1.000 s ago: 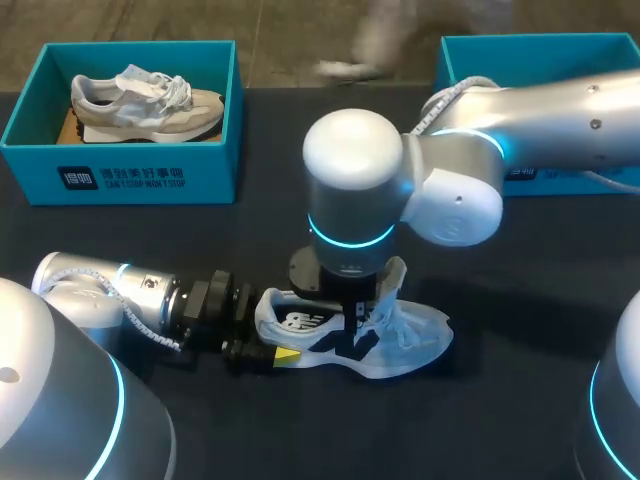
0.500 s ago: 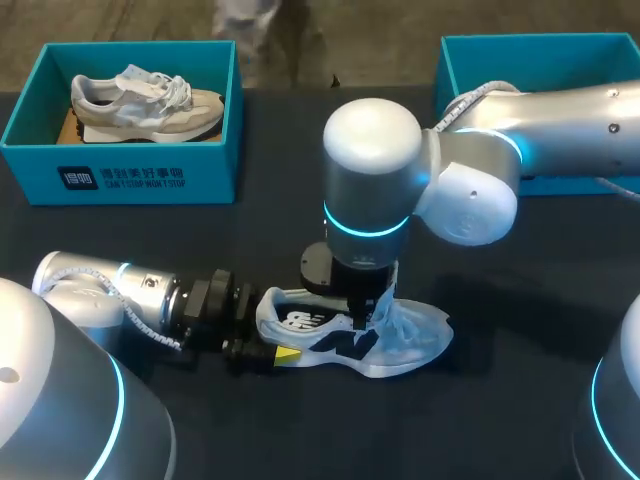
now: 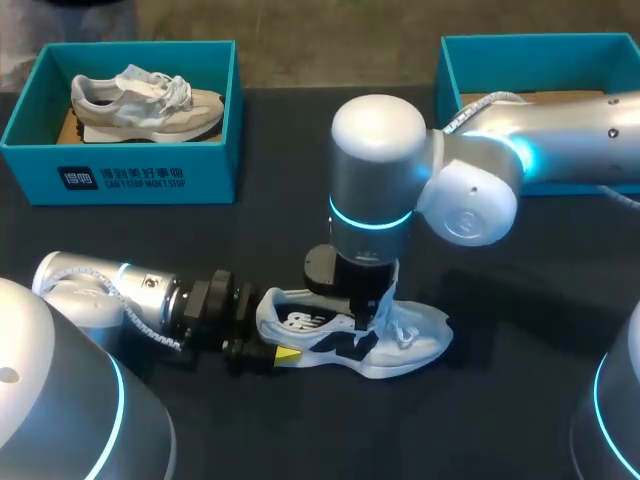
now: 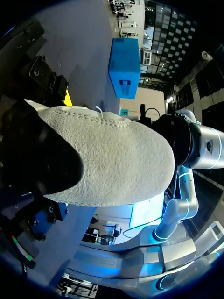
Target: Take the shoe out of the shoebox, open the shoe tongue, remove and reinsert the insole, then place the shoe into the shoebox
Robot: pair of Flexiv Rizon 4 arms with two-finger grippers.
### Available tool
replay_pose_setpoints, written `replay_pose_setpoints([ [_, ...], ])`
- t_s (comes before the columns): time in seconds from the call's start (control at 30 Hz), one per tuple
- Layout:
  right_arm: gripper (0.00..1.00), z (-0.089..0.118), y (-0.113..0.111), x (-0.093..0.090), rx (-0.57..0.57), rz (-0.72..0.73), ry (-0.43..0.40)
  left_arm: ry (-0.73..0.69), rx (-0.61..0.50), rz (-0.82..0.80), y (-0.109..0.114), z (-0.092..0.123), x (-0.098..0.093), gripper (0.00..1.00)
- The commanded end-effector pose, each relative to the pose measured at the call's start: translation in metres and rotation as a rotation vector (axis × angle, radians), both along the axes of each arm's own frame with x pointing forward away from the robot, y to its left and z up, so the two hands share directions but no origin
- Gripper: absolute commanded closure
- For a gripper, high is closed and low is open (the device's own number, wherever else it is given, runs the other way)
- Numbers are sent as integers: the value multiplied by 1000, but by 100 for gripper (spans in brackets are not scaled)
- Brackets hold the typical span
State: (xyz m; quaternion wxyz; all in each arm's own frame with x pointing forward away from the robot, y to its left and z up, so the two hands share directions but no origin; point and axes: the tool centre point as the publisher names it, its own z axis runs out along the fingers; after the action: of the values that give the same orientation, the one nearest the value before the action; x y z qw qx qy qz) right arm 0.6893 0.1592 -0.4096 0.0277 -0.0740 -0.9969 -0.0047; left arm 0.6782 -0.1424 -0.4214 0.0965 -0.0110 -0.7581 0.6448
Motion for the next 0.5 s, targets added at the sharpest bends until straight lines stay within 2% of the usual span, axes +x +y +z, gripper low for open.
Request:
replay_pose_setpoints([
  [0.03, 70, -18, 7, 0, -22, 3, 35, 0, 1, 1, 2, -1, -1, 100],
  [0.37, 68, -35, 9, -8, 34, 18, 113, 0, 1, 1, 2, -1, -1, 100],
  [0.5, 73, -40, 10, -13, 48, 15, 173, 0, 1, 1, 2, -1, -1, 100],
])
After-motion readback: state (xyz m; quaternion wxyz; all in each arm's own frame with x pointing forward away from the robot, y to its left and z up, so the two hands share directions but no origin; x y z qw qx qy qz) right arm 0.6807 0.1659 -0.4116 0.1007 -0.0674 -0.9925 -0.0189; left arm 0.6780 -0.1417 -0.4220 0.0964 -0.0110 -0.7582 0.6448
